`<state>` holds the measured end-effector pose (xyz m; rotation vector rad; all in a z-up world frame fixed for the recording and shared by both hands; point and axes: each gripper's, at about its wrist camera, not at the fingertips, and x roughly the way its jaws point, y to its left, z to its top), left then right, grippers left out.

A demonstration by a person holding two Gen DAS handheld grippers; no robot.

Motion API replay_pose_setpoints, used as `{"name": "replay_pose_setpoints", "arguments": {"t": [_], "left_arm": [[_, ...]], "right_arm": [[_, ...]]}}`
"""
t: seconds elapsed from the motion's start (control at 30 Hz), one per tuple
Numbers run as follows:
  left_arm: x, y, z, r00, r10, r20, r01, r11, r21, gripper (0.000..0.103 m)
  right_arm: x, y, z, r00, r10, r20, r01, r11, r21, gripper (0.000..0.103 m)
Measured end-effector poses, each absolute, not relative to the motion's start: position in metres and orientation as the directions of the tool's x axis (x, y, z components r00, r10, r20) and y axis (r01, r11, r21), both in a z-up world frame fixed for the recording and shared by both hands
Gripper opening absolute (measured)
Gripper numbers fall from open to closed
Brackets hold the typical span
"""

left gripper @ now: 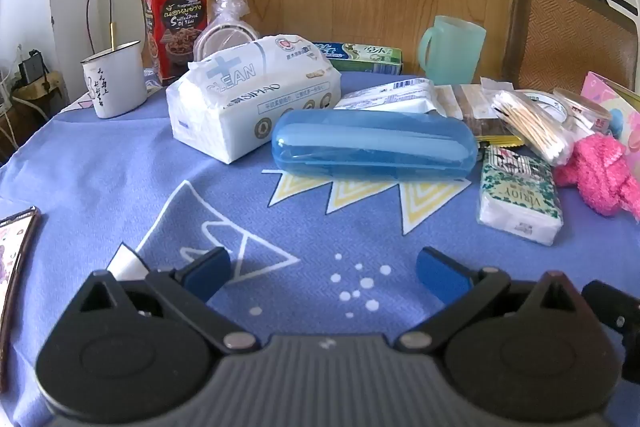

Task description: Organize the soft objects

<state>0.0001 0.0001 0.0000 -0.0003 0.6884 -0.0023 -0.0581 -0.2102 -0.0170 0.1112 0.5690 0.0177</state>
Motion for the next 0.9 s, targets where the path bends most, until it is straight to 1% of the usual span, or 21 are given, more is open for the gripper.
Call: {"name": "replay_pose_setpoints", "arguments": {"t": [0.3,0.53,0.9], "left_arm": [[-0.0004,0.0001,-0.0003,0.773,-0.002,-0.635,0.007,1.0,0.005,0.103],[0.0012,0.005,-0.0014,0.775,-0.017,-0.632,0.026,1.0,0.004,0.103],[-0.0028,0.0049,-0.0026,0.777,-0.042,-0.629,0.063,0.998,0.012,0.103]], "right_arm": [[-0.0568,-0.2108,-0.0146,0.843,0.063,-0.535,0.006,0.992,0.126,0.103],[-0.0587,-0.2179,-0.0138,0.859,0.079,-0.506,0.018,0.983,0.184,0.103],[-0.0599,-0.2177,-0.0142,0.865,0.079,-0.496,0.016,0.983,0.184,0.103]]}}
